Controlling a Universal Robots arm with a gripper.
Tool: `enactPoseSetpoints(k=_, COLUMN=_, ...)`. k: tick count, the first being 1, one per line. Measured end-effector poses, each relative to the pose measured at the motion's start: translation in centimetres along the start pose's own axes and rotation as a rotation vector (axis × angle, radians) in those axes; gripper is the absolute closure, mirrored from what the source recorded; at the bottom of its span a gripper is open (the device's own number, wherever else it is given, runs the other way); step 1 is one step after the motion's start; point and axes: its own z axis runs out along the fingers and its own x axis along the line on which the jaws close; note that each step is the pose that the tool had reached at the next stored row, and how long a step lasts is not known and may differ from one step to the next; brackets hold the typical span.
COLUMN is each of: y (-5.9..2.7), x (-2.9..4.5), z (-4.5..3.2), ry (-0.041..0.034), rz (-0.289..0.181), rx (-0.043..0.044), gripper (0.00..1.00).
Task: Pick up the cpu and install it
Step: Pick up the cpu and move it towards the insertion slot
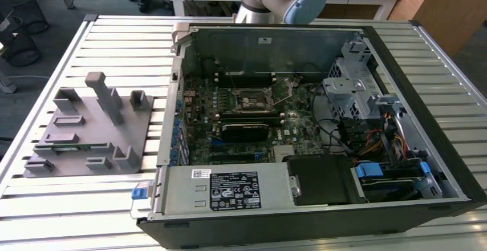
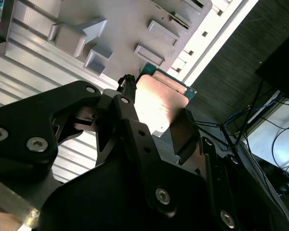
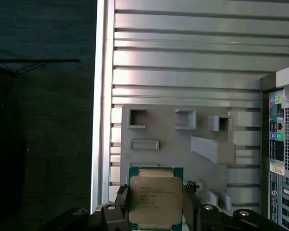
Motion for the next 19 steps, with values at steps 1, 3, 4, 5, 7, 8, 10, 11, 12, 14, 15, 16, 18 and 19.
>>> enactPoseSetpoints(k=1, y=0.0, x=0.0, z=-0.07, ry=-0.0001, rz=0.0, rx=0.0001, gripper=0.47)
enactPoseSetpoints(k=3, y=0.01, x=0.0, z=-0.13, ry=-0.0001, rz=0.0, rx=0.0001, gripper=0.47)
enactPoseSetpoints(k=4, y=0.01, x=-0.01, z=-0.13, ry=0.0, rz=0.0, rx=0.0001, gripper=0.47)
enactPoseSetpoints(k=5, y=0.01, x=-0.01, z=-0.14, ry=0.0, rz=0.0, rx=0.0002, gripper=0.47)
enactPoseSetpoints(k=7, y=0.01, x=0.01, z=-0.15, ry=0.0003, rz=0.0, rx=0.0003, gripper=0.47)
enactPoseSetpoints(k=8, y=0.01, x=0.01, z=-0.15, ry=0.0002, rz=0.0, rx=0.0003, gripper=0.47)
enactPoseSetpoints(k=10, y=0.01, x=-0.01, z=-0.14, ry=-0.0001, rz=0.0, rx=0.0001, gripper=0.47)
enactPoseSetpoints(k=11, y=0.01, x=-0.08, z=-0.15, ry=0.0002, rz=0.0, rx=0.0002, gripper=0.47)
enactPoseSetpoints(k=12, y=0.01, x=-0.18, z=-0.14, ry=0.0001, rz=0.0, rx=0.0002, gripper=0.47)
enactPoseSetpoints(k=14, y=0.01, x=-0.44, z=-0.13, ry=0.0002, rz=0.0, rx=0.0003, gripper=0.47)
enactPoseSetpoints(k=15, y=0.0, x=-0.57, z=-0.13, ry=0.0001, rz=0.0, rx=0.0002, gripper=0.47)
enactPoseSetpoints(k=16, y=0.0, x=-0.7, z=-0.12, ry=0.0001, rz=0.0, rx=0.0002, gripper=0.47)
enactPoseSetpoints(k=18, y=0.0, x=-0.97, z=-0.1, ry=0.0, rz=0.0, rx=0.0001, gripper=0.47)
enactPoseSetpoints(k=19, y=-0.01, x=-1.12, z=-0.1, ry=0.0, rz=0.0, rx=0.0002, gripper=0.47)
